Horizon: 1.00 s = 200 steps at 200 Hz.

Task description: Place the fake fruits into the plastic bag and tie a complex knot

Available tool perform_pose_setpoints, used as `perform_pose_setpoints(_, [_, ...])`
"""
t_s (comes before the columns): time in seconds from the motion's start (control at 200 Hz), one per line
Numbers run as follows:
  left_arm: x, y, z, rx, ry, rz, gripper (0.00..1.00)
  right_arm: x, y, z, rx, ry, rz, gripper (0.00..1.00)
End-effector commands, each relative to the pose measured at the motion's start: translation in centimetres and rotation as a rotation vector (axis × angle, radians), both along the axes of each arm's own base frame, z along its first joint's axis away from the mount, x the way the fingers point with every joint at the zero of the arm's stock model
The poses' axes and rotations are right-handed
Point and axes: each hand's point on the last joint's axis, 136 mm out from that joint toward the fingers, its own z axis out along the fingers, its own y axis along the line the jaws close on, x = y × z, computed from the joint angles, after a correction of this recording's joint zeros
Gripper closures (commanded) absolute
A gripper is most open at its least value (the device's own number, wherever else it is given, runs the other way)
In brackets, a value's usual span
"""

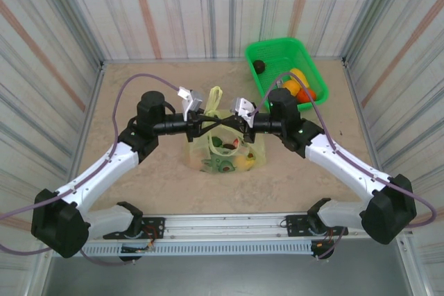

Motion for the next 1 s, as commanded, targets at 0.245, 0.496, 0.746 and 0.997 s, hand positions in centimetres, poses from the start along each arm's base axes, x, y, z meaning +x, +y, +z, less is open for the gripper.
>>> perform_pose_setpoints(0.245, [0.0,0.0,0.3,-0.005,0.013,-0.012,0.66,-0.7,0.5,1.5,-0.006,-0.053,0.049,1.0])
perform_pose_setpoints(0.496, [-0.2,0.0,0.5,-0.008,0.005,-0.021,0.94,-0.3,0.2,1.3,-0.021,-0.064,0.018,1.0])
perform_pose_setpoints(0.746, [-0.1,0.3,0.6,-0.01,-0.023,0.004,1.0,0.1,-2.1,3.0,0.016,-0.102,-0.076,0.79])
perform_pose_setpoints(0.997, [-0.2,0.5,0.8,-0.017,-0.077,0.013,1.0,-0.1,-3.2,8.8,0.192,0.077,-0.169,0.53])
